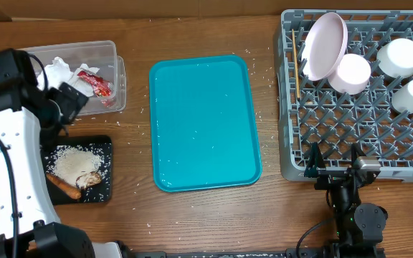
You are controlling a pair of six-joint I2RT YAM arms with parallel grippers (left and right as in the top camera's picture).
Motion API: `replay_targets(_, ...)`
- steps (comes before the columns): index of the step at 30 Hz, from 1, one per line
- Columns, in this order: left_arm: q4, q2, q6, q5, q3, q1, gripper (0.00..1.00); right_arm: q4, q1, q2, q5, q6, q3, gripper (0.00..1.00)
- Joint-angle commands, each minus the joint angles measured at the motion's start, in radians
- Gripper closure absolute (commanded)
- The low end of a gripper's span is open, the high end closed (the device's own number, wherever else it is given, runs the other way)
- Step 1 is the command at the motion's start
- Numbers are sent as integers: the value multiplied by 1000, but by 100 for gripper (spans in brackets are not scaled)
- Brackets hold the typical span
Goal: Sort waste into correct bins and load items into the dishwasher
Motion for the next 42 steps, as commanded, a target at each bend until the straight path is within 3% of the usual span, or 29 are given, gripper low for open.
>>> replay_targets(1,101,-97,43,-39,-167,-50,0,5,5,-9,10,-6,-10,0)
replay_targets(13,1114,-606,282,74,-1016,-193,0,5,5,-9,10,-6,-10,0)
replay_targets(20,1403,-846,282,120,-1330,-193,0,5,5,-9,10,-6,-10,0)
replay_targets(29,1477,-1066,305,153,-1500,-193,0,5,5,-9,10,-6,-10,0)
replay_targets(38,1316,-1260,447,133,-1503,-254,0,5,5,-9,10,-6,-10,0)
replay_targets(42,1162,-1368,453,40,-1503,-275,0,5,5,-9,10,-6,-10,0)
